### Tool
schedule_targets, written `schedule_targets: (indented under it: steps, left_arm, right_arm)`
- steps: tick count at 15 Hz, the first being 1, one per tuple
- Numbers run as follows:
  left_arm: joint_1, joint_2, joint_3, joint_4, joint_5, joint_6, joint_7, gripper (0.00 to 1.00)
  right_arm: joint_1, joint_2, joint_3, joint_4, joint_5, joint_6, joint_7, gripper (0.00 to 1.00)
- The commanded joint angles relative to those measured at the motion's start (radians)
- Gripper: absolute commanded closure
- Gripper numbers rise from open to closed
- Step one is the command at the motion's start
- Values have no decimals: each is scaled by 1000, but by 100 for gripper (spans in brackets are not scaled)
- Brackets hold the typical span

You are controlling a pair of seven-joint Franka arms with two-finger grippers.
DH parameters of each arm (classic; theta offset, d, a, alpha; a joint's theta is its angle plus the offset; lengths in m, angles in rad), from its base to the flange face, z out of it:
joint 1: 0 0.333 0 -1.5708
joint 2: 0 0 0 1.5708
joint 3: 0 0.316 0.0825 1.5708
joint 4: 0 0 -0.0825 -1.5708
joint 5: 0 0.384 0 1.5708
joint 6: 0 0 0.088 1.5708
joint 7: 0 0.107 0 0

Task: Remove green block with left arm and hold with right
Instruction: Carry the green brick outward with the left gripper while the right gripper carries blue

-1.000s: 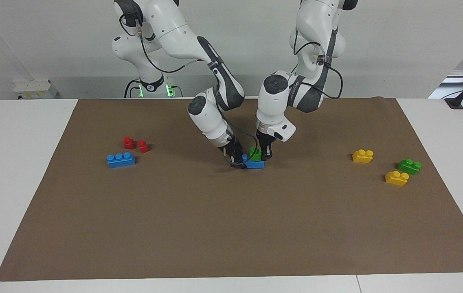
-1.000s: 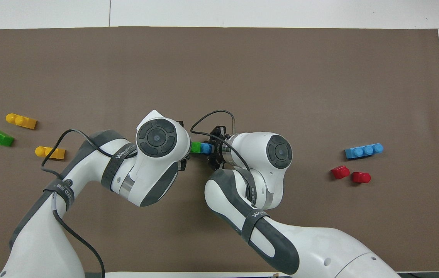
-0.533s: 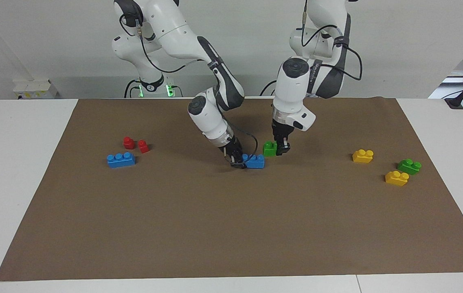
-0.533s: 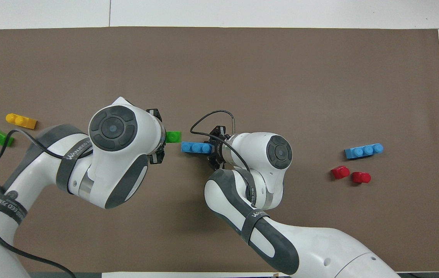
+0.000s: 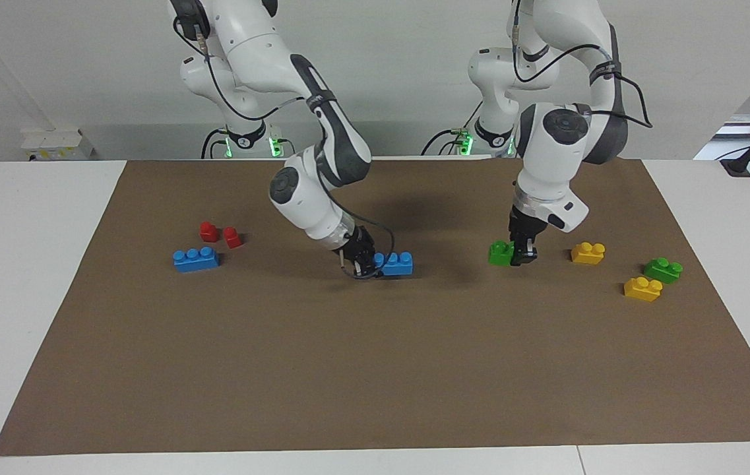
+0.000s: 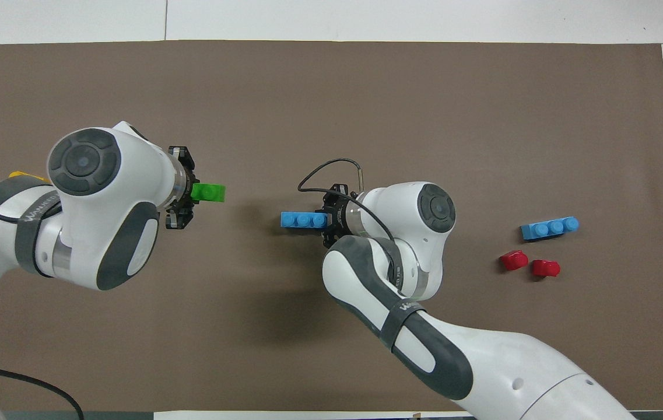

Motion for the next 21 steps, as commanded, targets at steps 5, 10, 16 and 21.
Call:
schedule_targets:
  steps: [5,10,16,21]
  left_arm:
    - [179,5,-9,-5,-35,21,379,100]
    - [234,57,-9,-4,-35,105,456,100]
    - [274,133,-5,-2,-34,205,578,100]
    - [302,229,-3,29,-24,283,626,100]
  right_arm:
    - [-307,-38,11,111,-84,-315,-276,100]
    - [-478,-52,11,45,-169,-346,-435,100]
    - [-599,-54,11,-30,-177,-337,-561,100]
    - [-615,-60,11,-107,-175,-277,-571,100]
